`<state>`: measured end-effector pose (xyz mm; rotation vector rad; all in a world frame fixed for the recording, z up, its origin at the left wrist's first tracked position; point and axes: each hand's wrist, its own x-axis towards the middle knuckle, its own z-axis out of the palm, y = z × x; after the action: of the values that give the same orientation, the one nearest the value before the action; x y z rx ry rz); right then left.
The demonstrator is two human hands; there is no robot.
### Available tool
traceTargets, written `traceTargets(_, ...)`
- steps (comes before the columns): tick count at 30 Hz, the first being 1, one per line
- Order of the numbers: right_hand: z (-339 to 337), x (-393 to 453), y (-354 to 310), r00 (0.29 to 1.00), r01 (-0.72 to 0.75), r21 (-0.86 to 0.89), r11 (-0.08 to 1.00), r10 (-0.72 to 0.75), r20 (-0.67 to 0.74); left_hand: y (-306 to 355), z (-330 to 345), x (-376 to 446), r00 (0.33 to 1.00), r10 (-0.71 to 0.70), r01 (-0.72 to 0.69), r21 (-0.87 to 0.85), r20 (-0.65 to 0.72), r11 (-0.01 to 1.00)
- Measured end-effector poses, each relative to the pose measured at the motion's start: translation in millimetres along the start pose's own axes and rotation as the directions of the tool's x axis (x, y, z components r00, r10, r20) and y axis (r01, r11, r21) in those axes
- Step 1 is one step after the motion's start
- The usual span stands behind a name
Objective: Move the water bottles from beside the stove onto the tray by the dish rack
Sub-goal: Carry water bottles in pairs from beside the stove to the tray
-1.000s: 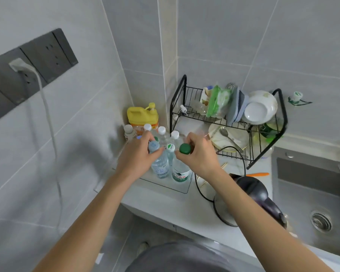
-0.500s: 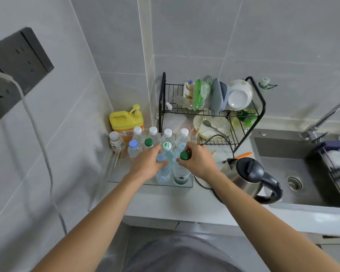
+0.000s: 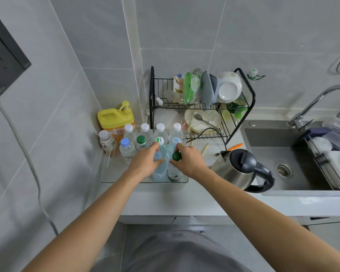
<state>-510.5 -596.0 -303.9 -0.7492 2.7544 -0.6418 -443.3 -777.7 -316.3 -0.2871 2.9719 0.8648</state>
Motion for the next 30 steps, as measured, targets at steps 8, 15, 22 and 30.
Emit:
traceTargets(8, -4.9, 8.0, 3.3, 0.994, 0.098, -0.078, 0.992, -0.094, 0.061, 2.2, 2.9, -2.2, 0.999, 0.029, -0.028, 0.066, -0.014, 0.997)
traceTargets(15, -2.2, 9.2, 6.8, 0.994, 0.106, -0.063, 0.992, -0.103, 0.041, -0.8, 3.0, 3.1, 0.999, 0.042, -0.044, 0.094, 0.021, 0.995)
traceTargets(22, 0.0, 6.4, 10.9, 0.993, 0.115, -0.032, 0.993, -0.115, 0.007, -3.1, 4.3, 7.1, 0.998, 0.052, -0.057, 0.127, 0.04, 0.99)
traceTargets(30, 0.4, 6.5, 12.2, 0.992, 0.123, -0.01, 0.992, -0.123, 0.008, -3.7, 5.5, 7.5, 0.996, 0.079, -0.083, 0.13, 0.03, 0.988)
